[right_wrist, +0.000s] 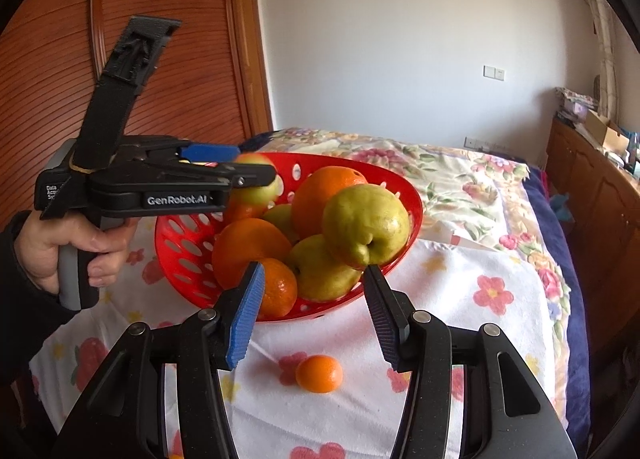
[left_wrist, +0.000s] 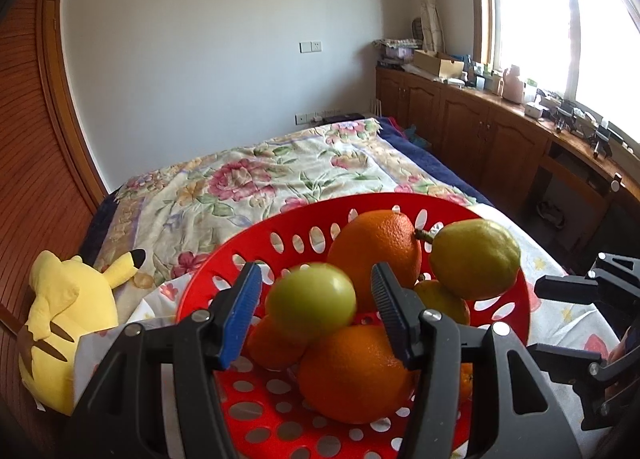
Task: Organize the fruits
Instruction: 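Open the left tool to drop the green pomelo into the red basket, then grasp a loose mandarin with the left tool while the right tool approaches another mandarin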
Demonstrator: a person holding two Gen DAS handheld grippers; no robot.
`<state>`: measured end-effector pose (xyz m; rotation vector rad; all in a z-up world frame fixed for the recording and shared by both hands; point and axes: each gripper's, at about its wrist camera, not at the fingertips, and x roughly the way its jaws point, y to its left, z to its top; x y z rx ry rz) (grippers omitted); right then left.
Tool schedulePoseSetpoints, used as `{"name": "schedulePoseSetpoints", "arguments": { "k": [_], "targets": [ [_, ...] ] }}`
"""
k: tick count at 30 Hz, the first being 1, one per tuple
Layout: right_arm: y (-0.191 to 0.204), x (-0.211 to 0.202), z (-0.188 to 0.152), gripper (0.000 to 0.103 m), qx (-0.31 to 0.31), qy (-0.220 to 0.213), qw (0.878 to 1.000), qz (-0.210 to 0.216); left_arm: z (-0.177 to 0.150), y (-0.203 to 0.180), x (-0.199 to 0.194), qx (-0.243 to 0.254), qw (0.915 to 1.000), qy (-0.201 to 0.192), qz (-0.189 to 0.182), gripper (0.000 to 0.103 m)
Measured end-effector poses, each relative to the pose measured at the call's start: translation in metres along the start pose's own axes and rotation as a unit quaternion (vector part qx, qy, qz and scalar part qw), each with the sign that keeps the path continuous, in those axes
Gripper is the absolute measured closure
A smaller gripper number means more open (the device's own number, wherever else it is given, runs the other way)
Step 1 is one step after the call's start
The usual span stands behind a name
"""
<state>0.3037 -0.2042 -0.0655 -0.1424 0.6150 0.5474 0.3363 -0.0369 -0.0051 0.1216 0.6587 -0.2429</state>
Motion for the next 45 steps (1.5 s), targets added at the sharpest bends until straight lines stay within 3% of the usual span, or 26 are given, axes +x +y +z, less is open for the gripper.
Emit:
{"name": "schedulePoseSetpoints", "arguments": {
  "k": [8, 25, 34, 45],
  "targets": [
    [0.007, -0.016, -0.004, 0.051, -0.001, -0.003, 1.0, -0.011, -0.015, -0.001, -0.038, -0.008, 0.9997, -0.024, -0.005, 0.043],
    [0.018, -0.065, -0.034, 0.05, 0.02, -0.01, 0.999, -0.044, -0.089, -0.026, -0.116, -0.03, 0.9985, -0.043, -0.019, 0.036],
    [0.024, -0.083, -0.054, 0.05, 0.029, -0.008, 0.998, -0.054, -0.121, -0.041, -0.133, -0.042, 0.9983, -0.037, -0.017, 0.036],
    [0.021, -0.078, -0.076, 0.05, 0.035, 0.01, 0.998, -0.054, -0.151, -0.056, -0.121, -0.052, 0.9983, -0.011, -0.023, 0.036]
  ]
}}
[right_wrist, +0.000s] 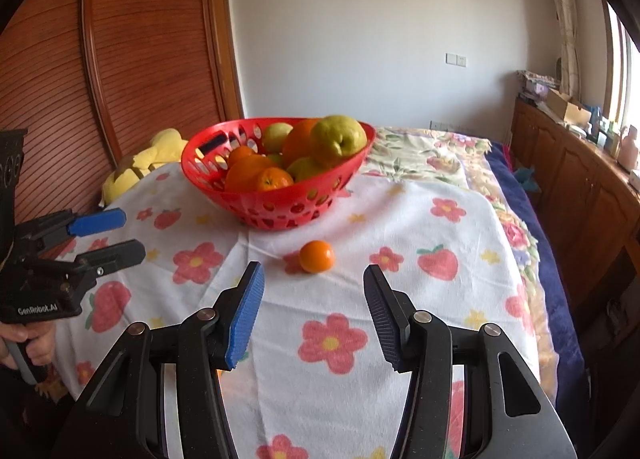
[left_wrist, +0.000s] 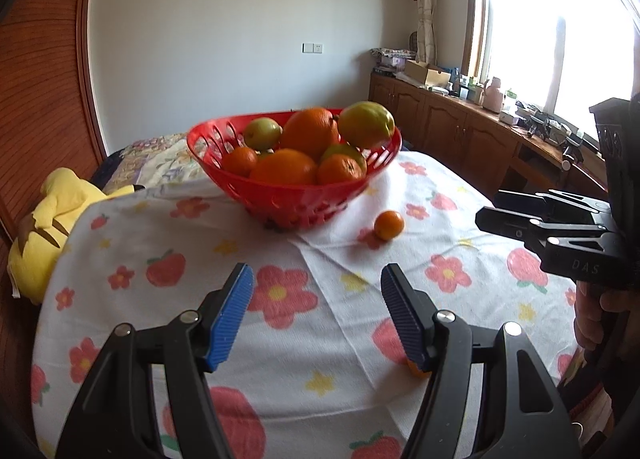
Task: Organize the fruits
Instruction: 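Grasp a loose mandarin with the left tool while the right tool approaches another mandarin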
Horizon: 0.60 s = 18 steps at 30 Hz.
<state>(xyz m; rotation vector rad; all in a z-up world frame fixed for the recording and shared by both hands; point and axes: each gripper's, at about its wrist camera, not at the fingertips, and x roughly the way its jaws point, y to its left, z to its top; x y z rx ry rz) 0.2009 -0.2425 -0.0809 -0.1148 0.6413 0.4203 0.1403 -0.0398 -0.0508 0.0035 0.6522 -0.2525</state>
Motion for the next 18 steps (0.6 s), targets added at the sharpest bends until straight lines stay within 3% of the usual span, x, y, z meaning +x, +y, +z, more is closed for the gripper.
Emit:
{"name": "schedulePoseSetpoints", "arguments": {
  "k": [13, 18],
  "targets": [
    [-0.007, 0.007, -0.018, 0.05, 0.013, 0.018, 1.0, 0.001, -0.023, -0.019, 0.005, 0.001, 0.9995, 0.02, -0.025, 0.036],
    [-0.007, 0.009, -0.022, 0.05, 0.014, 0.024, 1.0, 0.002, -0.029, -0.033, 0.01, 0.011, 0.9982, 0.034, -0.049, 0.041]
  ]
}}
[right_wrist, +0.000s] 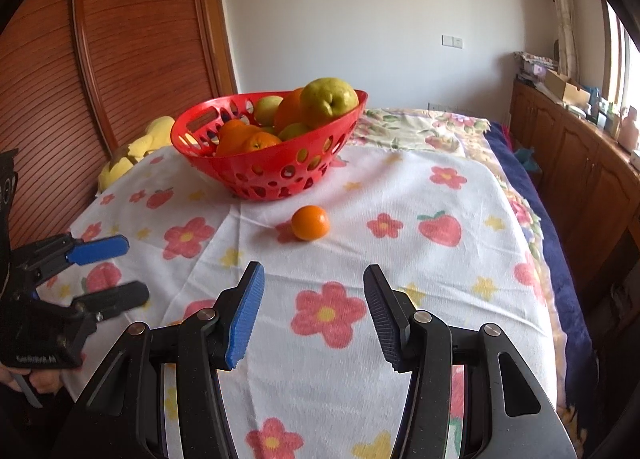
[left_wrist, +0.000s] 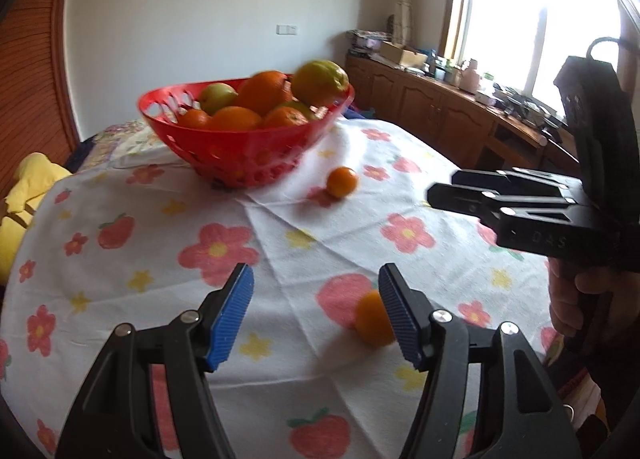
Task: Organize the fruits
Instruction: 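Grasp a loose mandarin with the left tool while the right tool approaches another mandarin, then close the right tool on the mandarin while the left tool holds its mandarin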
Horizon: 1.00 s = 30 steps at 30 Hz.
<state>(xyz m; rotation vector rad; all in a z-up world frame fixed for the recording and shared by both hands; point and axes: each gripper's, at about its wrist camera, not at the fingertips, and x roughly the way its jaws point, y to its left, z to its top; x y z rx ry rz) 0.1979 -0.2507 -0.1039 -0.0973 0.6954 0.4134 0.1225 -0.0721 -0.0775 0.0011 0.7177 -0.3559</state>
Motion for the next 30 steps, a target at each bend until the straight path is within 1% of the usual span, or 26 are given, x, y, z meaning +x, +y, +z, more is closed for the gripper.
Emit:
{"name": "schedulePoseSetpoints", "arguments": {
  "k": [3, 6, 7, 8, 12, 16, 18, 22, 25, 30],
  "targets": [
    [0.0, 0.001, -0.001, 0.05, -0.001, 0.003, 1.0, 0.0, -0.004, -0.009, 0.006, 0.008, 0.9998, 0.012, -0.015, 0.043],
    [0.0, 0.001, -0.001, 0.05, -0.002, 0.005, 1.0, 0.0, -0.009, -0.017, 0.011, 0.015, 0.9993, 0.023, -0.025, 0.044],
    [0.001, 0.001, -0.001, 0.05, -0.001, 0.005, 1.0, 0.0, -0.01, -0.019, 0.013, 0.018, 0.999, 0.028, -0.029, 0.046],
    [0.001, 0.001, -0.001, 0.05, -0.002, 0.005, 1.0, 0.0, -0.011, -0.021, 0.015, 0.022, 0.9987, 0.033, -0.032, 0.05],
    [0.002, 0.003, -0.002, 0.05, -0.004, 0.008, 1.0, 0.001, -0.015, -0.026, 0.022, 0.029, 0.9975, 0.051, -0.038, 0.053],
    [0.003, 0.006, -0.001, 0.05, -0.005, 0.009, 1.0, 0.003, -0.016, -0.029, 0.02, 0.027, 0.9964, 0.055, -0.058, 0.07],
    [0.004, 0.009, -0.001, 0.05, -0.007, 0.012, 1.0, 0.004, -0.016, -0.03, 0.019, 0.032, 0.9966, 0.054, -0.054, 0.07],
    [0.004, 0.017, 0.002, 0.05, -0.01, 0.019, 1.0, 0.005, -0.016, -0.03, 0.016, 0.026, 0.9971, 0.05, -0.051, 0.07],
    [0.004, 0.022, 0.007, 0.05, -0.012, 0.023, 1.0, 0.007, -0.012, -0.022, 0.011, 0.018, 0.9977, 0.041, -0.051, 0.07],
    [0.005, 0.033, 0.02, 0.05, -0.023, 0.025, 0.999, 0.004, -0.002, -0.01, 0.003, 0.011, 0.9989, 0.025, -0.038, 0.07]
  ]
}}
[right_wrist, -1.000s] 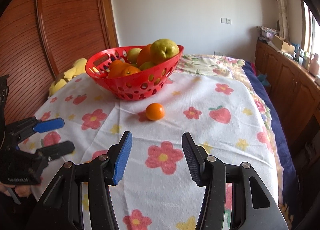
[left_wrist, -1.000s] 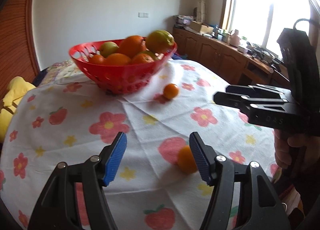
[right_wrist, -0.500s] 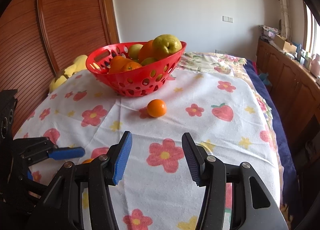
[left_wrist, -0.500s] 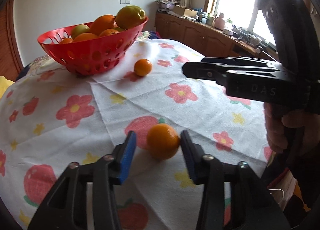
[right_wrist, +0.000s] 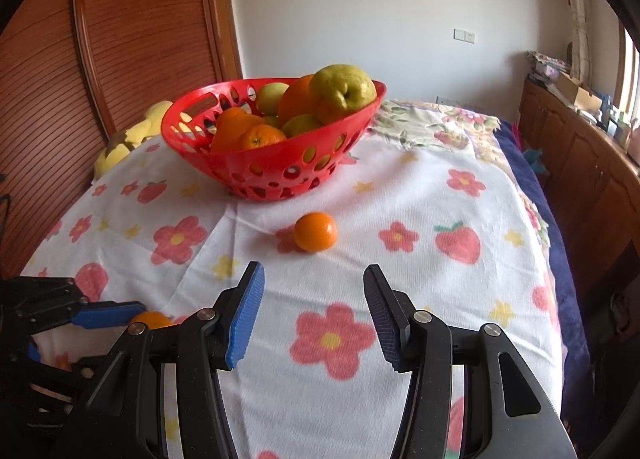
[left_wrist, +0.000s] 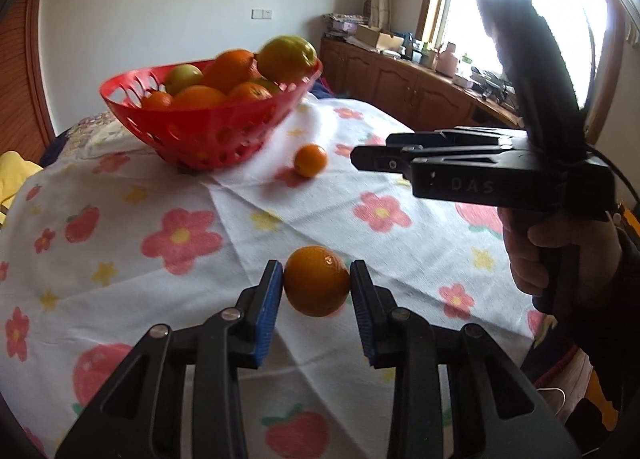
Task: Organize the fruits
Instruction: 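Close the right tool on the mandarin while the left tool holds its mandarin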
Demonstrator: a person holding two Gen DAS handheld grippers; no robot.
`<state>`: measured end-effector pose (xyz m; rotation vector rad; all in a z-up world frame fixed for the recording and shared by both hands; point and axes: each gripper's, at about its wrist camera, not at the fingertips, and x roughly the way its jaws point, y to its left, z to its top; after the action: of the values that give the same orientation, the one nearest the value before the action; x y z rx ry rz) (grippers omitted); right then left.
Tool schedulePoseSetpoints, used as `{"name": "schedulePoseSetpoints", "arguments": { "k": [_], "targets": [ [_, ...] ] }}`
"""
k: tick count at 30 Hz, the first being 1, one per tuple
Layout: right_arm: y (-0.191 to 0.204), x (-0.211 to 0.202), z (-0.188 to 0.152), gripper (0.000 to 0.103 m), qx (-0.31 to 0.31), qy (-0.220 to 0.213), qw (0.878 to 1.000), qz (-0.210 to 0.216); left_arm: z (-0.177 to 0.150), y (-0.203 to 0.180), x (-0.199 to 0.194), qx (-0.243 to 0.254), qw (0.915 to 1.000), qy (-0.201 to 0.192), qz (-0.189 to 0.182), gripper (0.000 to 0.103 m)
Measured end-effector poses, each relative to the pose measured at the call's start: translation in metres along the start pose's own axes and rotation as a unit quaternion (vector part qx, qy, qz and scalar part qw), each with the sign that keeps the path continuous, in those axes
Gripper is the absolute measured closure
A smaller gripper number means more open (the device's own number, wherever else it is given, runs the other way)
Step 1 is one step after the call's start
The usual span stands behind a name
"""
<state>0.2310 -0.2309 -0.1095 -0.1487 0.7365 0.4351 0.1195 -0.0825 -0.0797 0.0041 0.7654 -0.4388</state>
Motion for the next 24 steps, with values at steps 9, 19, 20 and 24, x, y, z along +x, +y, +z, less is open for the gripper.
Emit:
{"name": "schedulePoseSetpoints", "arguments": {
  "k": [9, 19, 20, 24],
  "targets": [
    [-0.009, 0.033, 0.023, 0.05, -0.013, 0.024, 1.0, -0.004, 0.017, 0.027, -0.009, -0.008, 0.9995, -0.023, 0.02, 0.07],
    [-0.009, 0.068, 0.031, 0.051, -0.011, 0.054, 0.998, 0.011, 0.032, 0.05, -0.016, -0.017, 0.9985, -0.037, 0.037, 0.07],
    [-0.008, 0.07, 0.031, 0.051, -0.011, 0.055, 0.998, 0.011, 0.032, 0.051, -0.016, -0.018, 0.9984, -0.039, 0.038, 0.07],
    [-0.007, 0.077, 0.03, 0.054, -0.014, 0.064, 0.998, 0.009, 0.037, 0.056, -0.019, -0.023, 0.998, -0.044, 0.04, 0.07]
  ]
}}
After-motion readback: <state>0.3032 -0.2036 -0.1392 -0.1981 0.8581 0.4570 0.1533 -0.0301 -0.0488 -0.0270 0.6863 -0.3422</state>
